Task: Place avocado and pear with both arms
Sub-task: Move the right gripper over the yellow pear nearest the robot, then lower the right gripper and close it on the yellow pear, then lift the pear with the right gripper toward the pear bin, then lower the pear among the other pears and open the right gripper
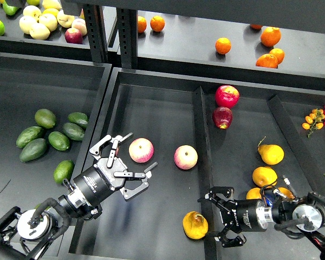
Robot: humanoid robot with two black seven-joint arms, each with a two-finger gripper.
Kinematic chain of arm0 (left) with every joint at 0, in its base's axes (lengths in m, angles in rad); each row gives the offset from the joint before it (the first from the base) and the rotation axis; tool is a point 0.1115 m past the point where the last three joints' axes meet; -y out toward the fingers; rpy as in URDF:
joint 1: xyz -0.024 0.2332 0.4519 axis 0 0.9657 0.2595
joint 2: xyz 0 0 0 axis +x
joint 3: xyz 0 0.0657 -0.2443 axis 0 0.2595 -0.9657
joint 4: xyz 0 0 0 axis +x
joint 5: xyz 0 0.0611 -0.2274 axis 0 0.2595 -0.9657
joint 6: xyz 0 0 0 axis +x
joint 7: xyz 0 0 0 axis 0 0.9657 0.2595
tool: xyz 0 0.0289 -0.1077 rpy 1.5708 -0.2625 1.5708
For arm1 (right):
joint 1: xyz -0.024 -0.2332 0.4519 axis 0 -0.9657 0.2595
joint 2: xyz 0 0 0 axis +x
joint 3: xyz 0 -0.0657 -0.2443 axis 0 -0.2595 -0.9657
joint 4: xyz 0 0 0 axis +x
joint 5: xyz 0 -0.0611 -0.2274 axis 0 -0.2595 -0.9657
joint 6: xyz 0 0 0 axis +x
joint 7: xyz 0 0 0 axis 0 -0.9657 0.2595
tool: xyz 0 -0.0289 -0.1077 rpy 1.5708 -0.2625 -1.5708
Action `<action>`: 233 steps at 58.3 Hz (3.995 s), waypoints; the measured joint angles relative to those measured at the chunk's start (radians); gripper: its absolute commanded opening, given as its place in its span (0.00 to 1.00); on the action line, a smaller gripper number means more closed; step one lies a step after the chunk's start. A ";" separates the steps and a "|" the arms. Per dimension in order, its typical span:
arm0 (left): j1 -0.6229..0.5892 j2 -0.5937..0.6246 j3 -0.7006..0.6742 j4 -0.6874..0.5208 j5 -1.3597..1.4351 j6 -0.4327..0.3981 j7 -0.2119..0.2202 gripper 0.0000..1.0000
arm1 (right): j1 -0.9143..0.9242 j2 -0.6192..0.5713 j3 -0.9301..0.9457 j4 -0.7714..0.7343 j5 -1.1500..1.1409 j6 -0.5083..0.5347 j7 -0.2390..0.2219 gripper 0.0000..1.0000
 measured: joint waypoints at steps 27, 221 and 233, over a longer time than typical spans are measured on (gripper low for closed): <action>0.000 0.000 0.012 0.001 0.001 0.000 0.000 0.98 | -0.016 0.066 0.003 -0.099 -0.005 0.000 0.000 0.87; 0.031 0.000 0.046 -0.010 0.011 0.000 0.000 0.98 | -0.232 -0.155 0.304 -0.184 0.024 0.001 0.000 0.46; 0.032 0.000 0.053 -0.010 0.011 0.000 0.000 0.98 | -0.231 -0.156 0.304 -0.184 0.023 0.000 0.000 0.82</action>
